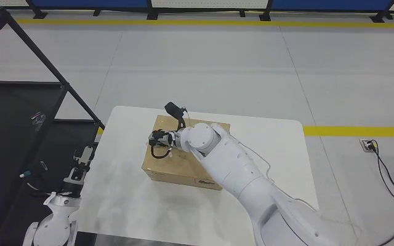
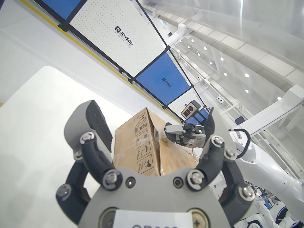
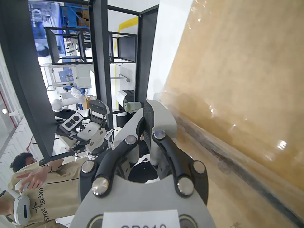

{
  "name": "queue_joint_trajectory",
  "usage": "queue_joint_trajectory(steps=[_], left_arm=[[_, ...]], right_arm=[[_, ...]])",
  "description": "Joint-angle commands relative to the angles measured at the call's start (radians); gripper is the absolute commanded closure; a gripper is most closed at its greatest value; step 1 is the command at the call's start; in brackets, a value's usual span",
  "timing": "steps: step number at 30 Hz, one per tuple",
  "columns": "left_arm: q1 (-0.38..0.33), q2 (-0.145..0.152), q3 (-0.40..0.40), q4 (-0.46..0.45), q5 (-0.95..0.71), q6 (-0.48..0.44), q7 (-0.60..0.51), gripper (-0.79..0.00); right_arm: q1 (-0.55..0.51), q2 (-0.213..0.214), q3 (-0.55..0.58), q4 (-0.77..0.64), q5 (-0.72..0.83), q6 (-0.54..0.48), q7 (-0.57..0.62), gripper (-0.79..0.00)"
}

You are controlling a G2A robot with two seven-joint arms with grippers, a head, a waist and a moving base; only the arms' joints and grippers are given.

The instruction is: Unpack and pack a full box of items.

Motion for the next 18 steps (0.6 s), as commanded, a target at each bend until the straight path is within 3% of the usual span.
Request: queue_joint_trajectory(steps=[1, 18], left_arm=[[-0.002, 0.001, 0.000, 0.006, -0.002, 0.000, -0.001, -0.785], [-0.022, 0.005, 0.011, 0.020, -0.001, 0.006, -0.009, -0.785]], right_arm=[[0.004, -0.006, 0.004, 0.017, 0.001, 0.002, 0.003, 0.000], [0.045, -0.003, 0.031, 0.107, -0.054, 0.039, 0.102, 0.000]])
